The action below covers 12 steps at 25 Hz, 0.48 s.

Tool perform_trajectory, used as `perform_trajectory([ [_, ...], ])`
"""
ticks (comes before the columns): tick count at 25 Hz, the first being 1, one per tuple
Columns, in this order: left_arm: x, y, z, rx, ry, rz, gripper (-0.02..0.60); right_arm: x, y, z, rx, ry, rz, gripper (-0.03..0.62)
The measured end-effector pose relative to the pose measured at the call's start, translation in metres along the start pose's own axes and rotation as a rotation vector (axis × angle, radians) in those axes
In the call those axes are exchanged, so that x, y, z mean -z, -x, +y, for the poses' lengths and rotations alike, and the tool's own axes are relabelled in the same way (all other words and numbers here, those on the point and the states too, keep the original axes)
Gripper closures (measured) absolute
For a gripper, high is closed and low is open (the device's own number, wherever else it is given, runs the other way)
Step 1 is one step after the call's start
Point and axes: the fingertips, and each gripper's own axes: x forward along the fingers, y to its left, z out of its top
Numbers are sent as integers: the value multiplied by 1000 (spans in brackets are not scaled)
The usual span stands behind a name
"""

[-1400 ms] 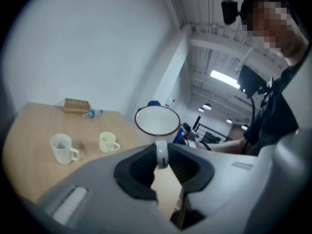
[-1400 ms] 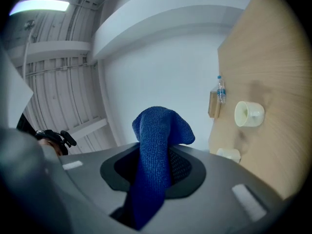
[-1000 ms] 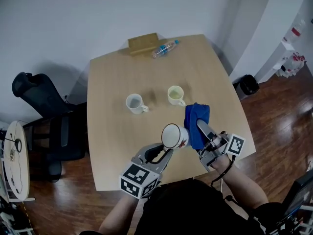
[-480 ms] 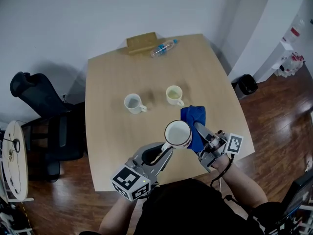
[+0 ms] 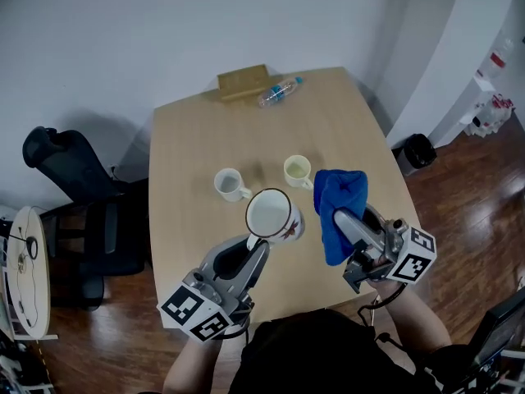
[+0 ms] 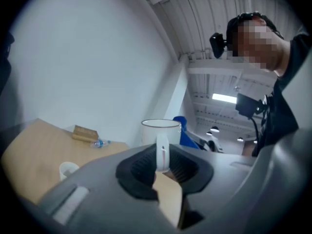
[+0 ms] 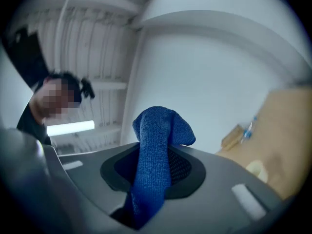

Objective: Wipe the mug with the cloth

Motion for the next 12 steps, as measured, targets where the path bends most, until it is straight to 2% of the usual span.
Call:
perform_trajectory([
  [2, -1, -1, 2, -12, 22, -7, 523, 2, -20, 45, 2, 363, 72, 484],
  [3, 0, -3, 2, -15, 41, -14, 522, 10, -29, 65, 10, 579, 107, 484],
  [6, 2, -8, 1, -16, 137, -56, 522, 56, -42, 89, 40, 1289, 228, 484],
  [7, 2, -9, 2, -18, 181, -75, 522, 68, -45, 92, 32, 1449, 246, 484],
  [8, 2, -9, 2, -21, 224, -94, 522, 76, -47, 93, 23, 1544, 256, 484],
  [9, 2, -9, 3, -24, 259, -110, 522, 82, -47, 93, 18, 1591, 262, 484],
  [12, 4, -7, 4, -25, 301, -131, 522, 85, -48, 92, 19, 1605, 267, 484],
])
